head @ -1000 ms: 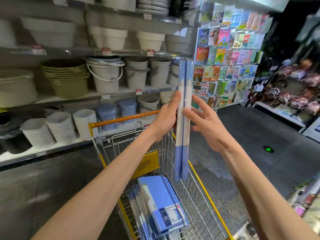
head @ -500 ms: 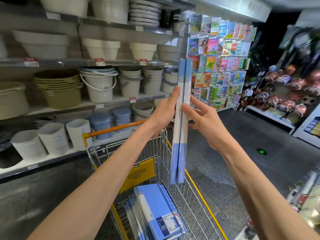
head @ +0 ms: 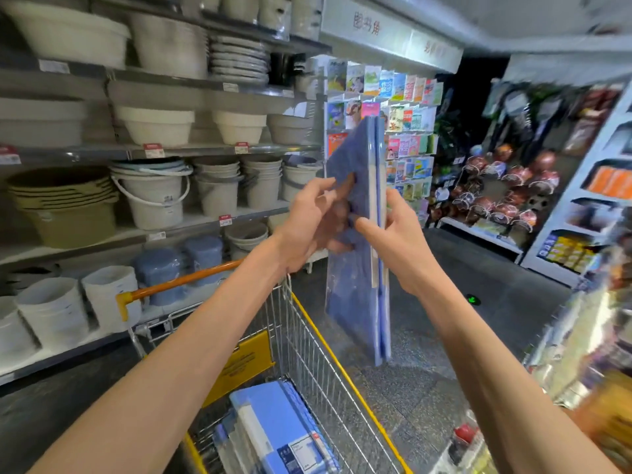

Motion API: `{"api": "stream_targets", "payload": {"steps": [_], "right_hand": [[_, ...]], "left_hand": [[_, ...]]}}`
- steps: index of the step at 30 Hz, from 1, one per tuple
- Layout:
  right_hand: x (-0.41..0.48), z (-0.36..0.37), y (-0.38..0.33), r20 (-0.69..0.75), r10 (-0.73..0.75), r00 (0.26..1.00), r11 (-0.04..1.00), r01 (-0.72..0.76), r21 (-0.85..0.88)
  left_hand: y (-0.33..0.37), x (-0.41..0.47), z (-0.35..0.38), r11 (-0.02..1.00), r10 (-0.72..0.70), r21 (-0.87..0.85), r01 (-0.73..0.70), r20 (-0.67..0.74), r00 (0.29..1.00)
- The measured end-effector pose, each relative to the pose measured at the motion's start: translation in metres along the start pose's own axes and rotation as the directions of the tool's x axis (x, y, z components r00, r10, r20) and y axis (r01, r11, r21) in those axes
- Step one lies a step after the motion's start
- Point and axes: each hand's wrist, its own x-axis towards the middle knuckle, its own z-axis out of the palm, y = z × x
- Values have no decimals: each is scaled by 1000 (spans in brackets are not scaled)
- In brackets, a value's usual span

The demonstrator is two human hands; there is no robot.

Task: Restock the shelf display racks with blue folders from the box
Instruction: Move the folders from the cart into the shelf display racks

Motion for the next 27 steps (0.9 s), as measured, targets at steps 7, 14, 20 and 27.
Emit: {"api": "stream_targets", "payload": {"steps": [7,14,20,27], "right_hand": [[-13,-76,-43,-332,64,941,997,-48,57],[-45,-133,-111,-480,257,839,940,-100,327],[-120,-202,-152,-538,300,788,932,-123,341],[-214,-259,-201,-676,307,669,951,-196,239]], "left_hand": [[6,52,30,793,512,516,-323,-278,813],[-5,96,65,898,367,326,-296,-184,912],[-3,76,148,906,382,107,-409,207,901],[3,27,267,916,384,-52,-397,393,836]]}}
